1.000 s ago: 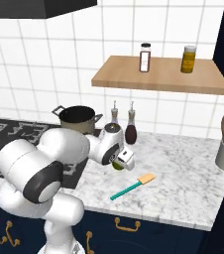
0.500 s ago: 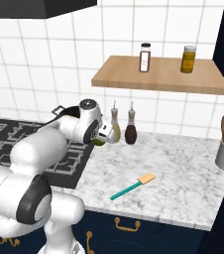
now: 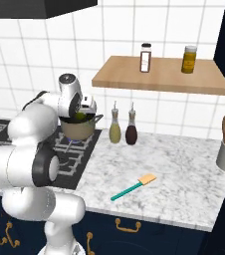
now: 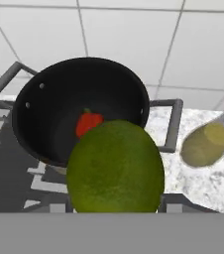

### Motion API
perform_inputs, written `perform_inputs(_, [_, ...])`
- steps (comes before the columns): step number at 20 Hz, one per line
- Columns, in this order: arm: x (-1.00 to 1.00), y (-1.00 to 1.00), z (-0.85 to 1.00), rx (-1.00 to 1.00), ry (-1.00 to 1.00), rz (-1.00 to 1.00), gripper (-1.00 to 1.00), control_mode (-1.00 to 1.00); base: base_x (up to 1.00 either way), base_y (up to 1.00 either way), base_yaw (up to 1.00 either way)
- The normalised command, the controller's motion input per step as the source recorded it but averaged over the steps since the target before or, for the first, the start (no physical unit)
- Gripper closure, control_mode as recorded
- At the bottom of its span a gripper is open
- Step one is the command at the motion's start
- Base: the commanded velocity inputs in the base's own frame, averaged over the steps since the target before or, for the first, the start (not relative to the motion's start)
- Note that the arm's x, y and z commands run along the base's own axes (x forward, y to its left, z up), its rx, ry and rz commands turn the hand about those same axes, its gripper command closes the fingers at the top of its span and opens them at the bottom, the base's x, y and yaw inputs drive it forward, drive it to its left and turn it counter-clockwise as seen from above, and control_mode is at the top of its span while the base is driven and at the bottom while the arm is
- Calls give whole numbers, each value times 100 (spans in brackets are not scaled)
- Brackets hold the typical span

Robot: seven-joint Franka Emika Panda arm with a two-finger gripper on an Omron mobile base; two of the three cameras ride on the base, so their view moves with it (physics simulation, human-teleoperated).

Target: Put the lime and bell pepper in the pot. Retrieve the spatula and lightly stir the vegetables in the pot.

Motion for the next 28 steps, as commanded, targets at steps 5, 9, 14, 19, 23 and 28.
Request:
perform_inputs(5, [89,44,-28,-4,1,8,100,-100,0,0,0])
perform_inputs(9, [65,22,-64,-9,0,1,100,-100,0,0,0])
perform_inputs(14, [64,27,-79,-9,2,1,-100,-100,0,0,0])
perform_inputs(19, [4,0,-2,-1,-4,0,-100,-100,0,0,0])
perform_inputs(23, [-20,0,17,0,-5,0,-100,-100,0,0,0])
perform_inputs(28, [-88,-6,21,0,-3,-4,-100,-100,0,0,0])
